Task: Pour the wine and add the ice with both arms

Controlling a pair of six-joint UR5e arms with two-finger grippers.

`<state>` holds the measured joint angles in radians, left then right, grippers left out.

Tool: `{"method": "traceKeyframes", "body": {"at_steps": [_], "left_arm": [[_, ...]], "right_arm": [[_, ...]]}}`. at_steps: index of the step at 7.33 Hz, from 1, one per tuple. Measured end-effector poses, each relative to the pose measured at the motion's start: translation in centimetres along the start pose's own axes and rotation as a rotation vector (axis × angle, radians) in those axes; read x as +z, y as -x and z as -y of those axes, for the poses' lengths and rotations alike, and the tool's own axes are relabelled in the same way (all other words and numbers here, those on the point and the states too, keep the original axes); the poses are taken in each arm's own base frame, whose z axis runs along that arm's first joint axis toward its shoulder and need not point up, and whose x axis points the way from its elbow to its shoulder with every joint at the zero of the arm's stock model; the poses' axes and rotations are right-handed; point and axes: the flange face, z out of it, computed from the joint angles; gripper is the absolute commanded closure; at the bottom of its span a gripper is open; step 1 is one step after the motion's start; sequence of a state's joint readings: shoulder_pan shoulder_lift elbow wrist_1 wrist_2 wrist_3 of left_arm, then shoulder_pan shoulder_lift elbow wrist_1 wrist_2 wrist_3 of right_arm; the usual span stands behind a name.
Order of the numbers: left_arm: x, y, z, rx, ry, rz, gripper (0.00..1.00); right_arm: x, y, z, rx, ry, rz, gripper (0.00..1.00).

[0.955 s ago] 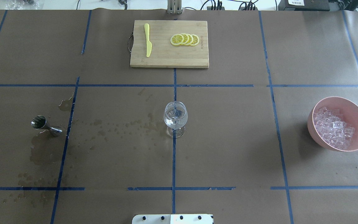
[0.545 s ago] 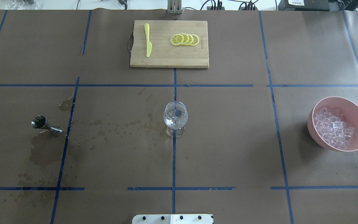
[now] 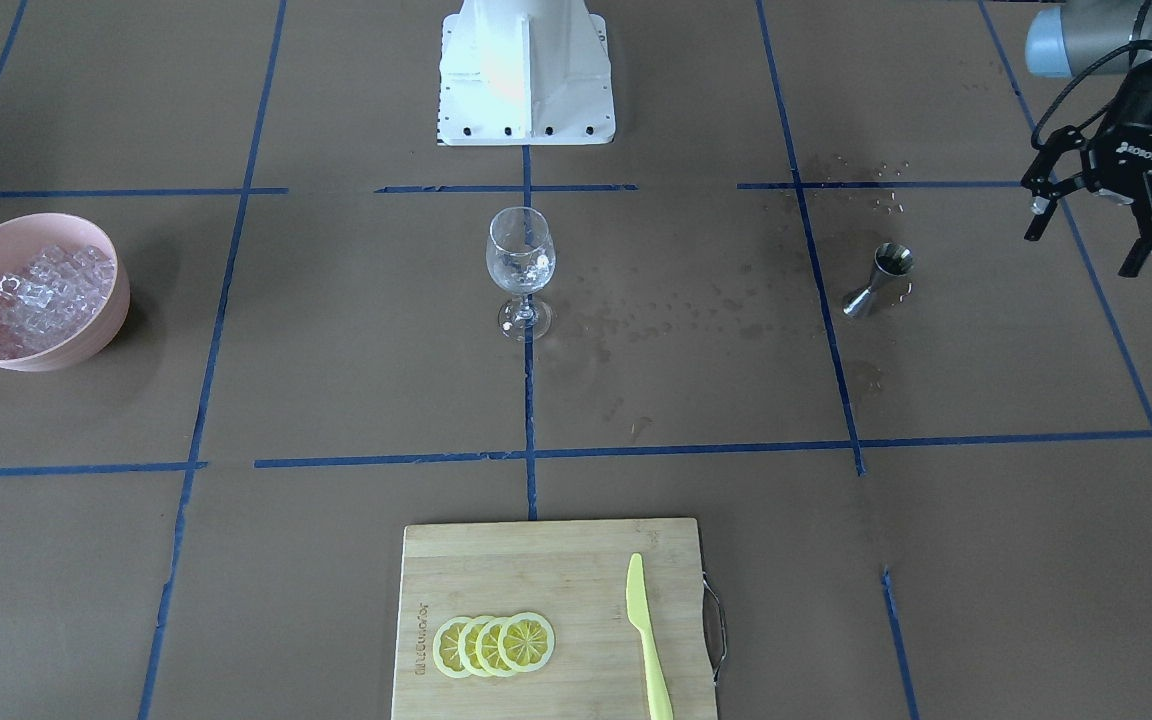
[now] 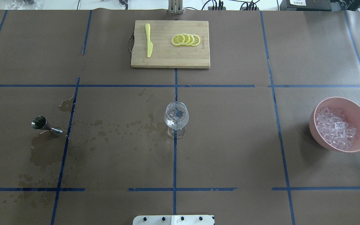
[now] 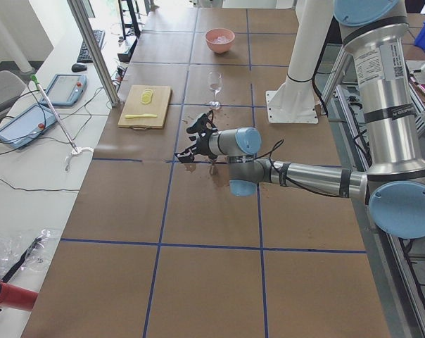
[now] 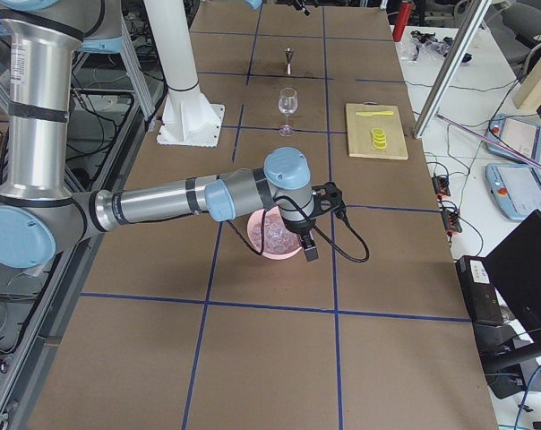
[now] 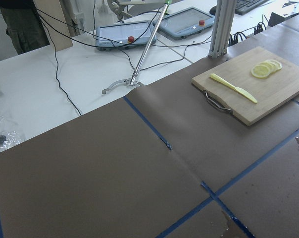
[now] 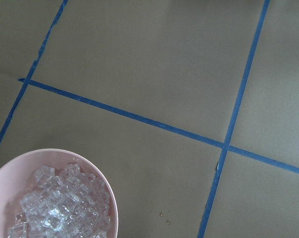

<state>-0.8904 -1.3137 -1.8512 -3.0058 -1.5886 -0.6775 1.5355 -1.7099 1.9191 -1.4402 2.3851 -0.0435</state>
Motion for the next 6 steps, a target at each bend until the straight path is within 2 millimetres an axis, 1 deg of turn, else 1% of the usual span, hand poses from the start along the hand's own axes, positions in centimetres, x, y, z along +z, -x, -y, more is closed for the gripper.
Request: {"method": "traceKeyframes", "body": {"at_steps": [2, 3, 5, 6], "left_arm": [[2.1, -5.4, -4.1, -0.049, -0.065, 0.058, 0.00], [2.5, -7.5, -5.8, -0.057, -0.090, 0.081, 0.00], [2.6, -10.8, -8.6, -0.073, -0.115, 0.104, 0.00], [2.5, -12.1, -10.3, -0.080, -0.124, 0.118, 0.00]], "right_arm": [[0.1, 0.0, -0.3, 0.003, 0.003, 0.000, 0.00], [0.1, -0.1, -0.3, 0.003, 0.004, 0.000, 0.00], [0.1, -0.1, -0.4, 0.005, 0.005, 0.000, 0.00], [0.2, -0.2, -0.5, 0.006, 0.006, 0.001, 0.00]]}}
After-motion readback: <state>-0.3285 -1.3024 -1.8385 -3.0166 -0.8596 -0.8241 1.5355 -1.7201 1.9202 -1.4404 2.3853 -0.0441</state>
